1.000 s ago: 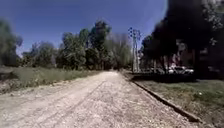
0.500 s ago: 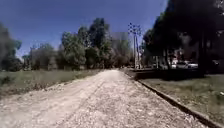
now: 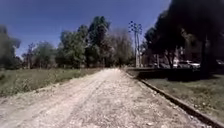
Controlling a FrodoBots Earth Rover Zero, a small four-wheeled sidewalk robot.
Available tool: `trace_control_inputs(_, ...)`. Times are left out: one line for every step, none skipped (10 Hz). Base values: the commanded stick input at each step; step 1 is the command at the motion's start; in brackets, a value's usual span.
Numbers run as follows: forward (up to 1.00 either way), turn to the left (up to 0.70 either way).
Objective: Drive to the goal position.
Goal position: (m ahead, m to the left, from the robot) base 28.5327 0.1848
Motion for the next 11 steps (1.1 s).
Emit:
trace_control_inputs(0.85, 0.00)
trace_control_inputs(0.85, 0.00)
trace_control_inputs(0.85, 0.00)
trace_control_inputs(0.85, 0.00)
trace_control_inputs(0.85, 0.00)
trace_control_inputs(0.85, 0.00)
trace_control_inputs(0.85, 0.00)
trace_control_inputs(0.85, 0.00)
trace_control_inputs(0.85, 0.00)
trace_control_inputs(0.85, 0.00)
trace_control_inputs(0.85, 0.00)
